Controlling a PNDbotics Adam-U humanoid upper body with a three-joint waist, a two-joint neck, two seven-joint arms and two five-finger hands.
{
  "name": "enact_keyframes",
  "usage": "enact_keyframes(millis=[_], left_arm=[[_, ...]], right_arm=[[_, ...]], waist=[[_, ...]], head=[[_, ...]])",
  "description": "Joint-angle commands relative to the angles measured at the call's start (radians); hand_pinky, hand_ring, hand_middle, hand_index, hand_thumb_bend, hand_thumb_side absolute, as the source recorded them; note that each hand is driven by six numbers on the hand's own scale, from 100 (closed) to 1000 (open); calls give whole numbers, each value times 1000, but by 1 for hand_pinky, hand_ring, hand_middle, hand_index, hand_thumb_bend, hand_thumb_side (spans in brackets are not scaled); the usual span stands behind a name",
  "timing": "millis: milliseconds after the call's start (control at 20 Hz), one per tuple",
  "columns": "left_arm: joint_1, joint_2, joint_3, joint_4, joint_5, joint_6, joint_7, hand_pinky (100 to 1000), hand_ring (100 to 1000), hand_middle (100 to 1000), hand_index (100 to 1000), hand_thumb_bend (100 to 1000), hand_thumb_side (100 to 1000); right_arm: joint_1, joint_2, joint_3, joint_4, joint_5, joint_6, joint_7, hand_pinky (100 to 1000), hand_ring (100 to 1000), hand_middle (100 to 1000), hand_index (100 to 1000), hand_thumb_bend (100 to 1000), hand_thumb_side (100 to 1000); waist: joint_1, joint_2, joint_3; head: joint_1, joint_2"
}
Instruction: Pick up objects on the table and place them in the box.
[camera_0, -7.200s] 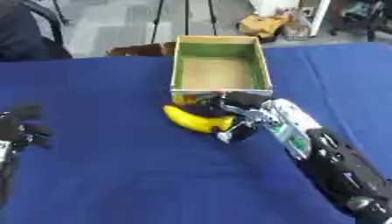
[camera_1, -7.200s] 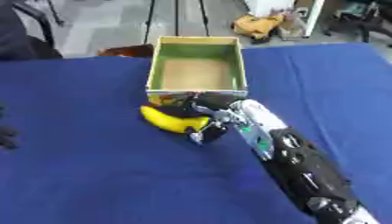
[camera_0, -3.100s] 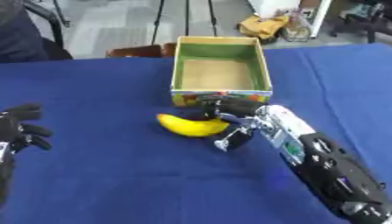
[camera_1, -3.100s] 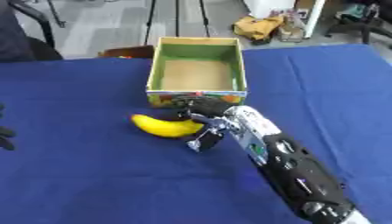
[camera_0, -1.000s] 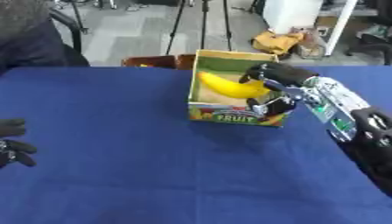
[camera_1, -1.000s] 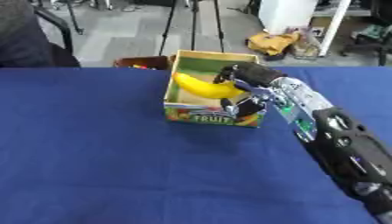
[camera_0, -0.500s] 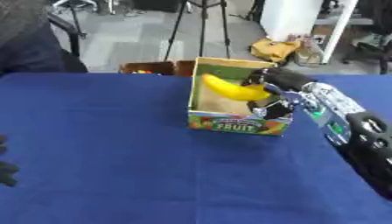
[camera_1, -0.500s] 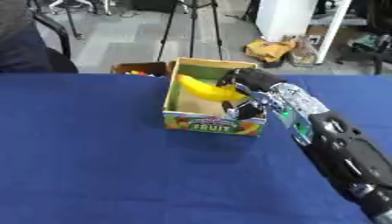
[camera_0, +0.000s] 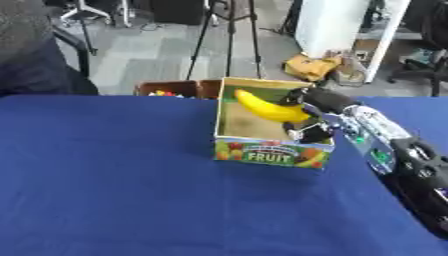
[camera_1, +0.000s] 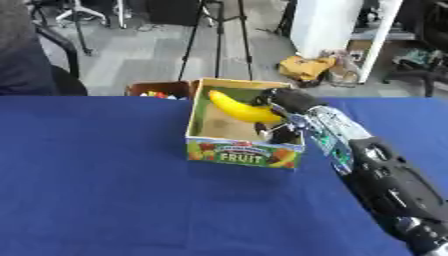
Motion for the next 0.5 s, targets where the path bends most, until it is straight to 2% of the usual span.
enact_keyframes(millis=[50,300,500], left_arm=[[-13,25,4,-27,4,1,-4,445,534,765,669,661,816],[-15,23,4,-38,6,3,-7,446,534,766,669,666,816],[-19,22,3,-48,9,5,-11,446,534,766,669,670,817]], right_arm=[[16,-31,-2,18,1,5,2,670,912,761,451,100,246],[16,-31,-6,23,3,6,7,665,920,761,475,100,248],[12,-27,-4,25,6,1,15,663,924,762,549,100,251]], waist=[[12,2,1],[26,28,6],[34,42,8]], head=[[-12,-23],[-19,-29],[-22,-24]])
